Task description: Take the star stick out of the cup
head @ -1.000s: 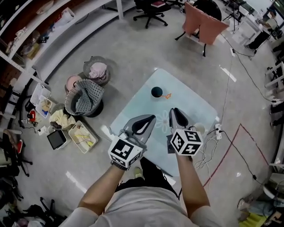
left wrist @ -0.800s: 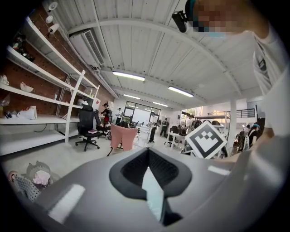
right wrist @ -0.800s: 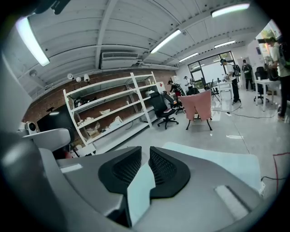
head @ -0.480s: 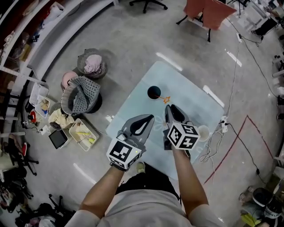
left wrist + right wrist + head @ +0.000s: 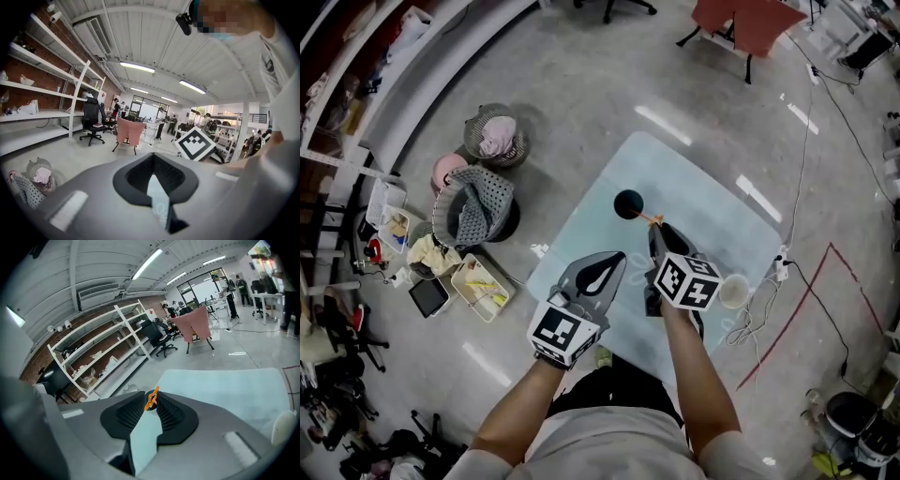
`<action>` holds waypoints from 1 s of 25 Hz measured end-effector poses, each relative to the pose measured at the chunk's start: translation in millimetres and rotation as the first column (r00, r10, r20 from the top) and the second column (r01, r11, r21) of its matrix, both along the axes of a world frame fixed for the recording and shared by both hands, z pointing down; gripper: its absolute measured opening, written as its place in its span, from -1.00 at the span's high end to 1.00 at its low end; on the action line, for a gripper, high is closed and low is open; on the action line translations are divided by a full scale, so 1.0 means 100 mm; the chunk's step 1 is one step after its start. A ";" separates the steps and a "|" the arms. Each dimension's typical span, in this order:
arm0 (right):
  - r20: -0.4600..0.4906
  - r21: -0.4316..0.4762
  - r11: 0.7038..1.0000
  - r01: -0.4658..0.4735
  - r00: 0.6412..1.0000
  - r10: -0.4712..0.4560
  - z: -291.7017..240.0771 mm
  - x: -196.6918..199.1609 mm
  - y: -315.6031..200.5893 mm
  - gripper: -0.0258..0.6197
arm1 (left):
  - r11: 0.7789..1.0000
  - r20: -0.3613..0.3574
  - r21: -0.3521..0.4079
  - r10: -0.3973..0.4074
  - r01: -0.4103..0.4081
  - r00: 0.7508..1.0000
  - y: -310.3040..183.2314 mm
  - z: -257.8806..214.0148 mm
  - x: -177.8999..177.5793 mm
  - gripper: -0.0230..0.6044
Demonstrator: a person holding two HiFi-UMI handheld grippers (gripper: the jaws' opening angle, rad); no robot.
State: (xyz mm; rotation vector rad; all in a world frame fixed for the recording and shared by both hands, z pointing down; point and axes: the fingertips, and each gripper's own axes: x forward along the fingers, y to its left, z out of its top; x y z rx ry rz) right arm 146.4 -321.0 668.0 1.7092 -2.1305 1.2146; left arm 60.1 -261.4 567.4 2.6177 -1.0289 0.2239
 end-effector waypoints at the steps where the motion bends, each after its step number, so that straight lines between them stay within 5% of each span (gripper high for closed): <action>1: 0.002 -0.008 1.000 -0.005 1.000 0.005 0.02 0.01 -0.02 0.71 | 1.000 0.002 -0.003 -0.001 0.001 1.000 -0.01 0.01 0.00 0.91; 10: -0.060 -0.027 0.999 -0.025 0.998 0.024 -0.01 0.07 -0.04 0.83 | 1.000 0.008 0.000 -0.016 0.016 1.000 -0.03 -0.01 -0.11 0.91; 25: -0.093 0.170 0.985 -0.024 0.995 0.041 -1.17 0.05 0.53 0.83 | 0.999 -0.025 0.041 0.003 -0.002 1.000 0.36 -0.46 -0.29 0.91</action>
